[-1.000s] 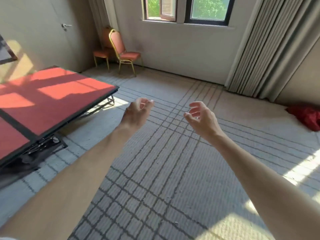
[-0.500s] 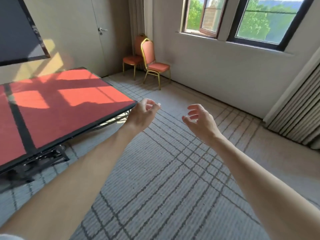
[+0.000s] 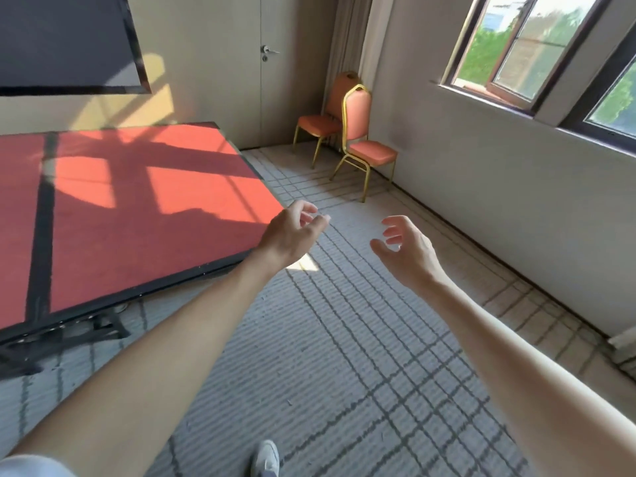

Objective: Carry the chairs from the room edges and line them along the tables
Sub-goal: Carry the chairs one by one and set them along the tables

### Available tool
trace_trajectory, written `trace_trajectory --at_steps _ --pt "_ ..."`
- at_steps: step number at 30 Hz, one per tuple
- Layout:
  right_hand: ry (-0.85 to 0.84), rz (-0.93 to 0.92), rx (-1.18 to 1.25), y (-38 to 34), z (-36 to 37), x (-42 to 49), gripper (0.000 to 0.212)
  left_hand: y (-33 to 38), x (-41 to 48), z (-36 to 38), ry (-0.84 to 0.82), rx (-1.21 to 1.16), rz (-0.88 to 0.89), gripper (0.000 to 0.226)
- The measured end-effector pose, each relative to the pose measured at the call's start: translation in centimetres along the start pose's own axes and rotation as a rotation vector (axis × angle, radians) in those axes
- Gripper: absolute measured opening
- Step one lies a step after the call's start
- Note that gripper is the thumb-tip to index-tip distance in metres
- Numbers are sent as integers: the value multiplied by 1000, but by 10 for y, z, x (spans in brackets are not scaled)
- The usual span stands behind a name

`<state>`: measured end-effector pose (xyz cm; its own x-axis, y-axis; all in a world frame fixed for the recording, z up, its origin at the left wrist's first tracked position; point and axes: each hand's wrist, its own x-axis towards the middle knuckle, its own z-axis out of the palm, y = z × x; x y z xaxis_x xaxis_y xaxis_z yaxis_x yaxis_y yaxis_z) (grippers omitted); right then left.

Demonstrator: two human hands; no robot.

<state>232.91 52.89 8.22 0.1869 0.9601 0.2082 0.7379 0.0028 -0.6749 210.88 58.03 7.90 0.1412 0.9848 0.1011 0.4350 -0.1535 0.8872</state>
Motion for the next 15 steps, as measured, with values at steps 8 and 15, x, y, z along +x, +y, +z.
trace_trajectory --at_steps 8,15 --pt "1 53 -35 19 39 203 44 -16 219 -3 -57 -1 -10 39" --pt "33 92 31 58 65 383 44 -25 407 24 -69 13 19 37"
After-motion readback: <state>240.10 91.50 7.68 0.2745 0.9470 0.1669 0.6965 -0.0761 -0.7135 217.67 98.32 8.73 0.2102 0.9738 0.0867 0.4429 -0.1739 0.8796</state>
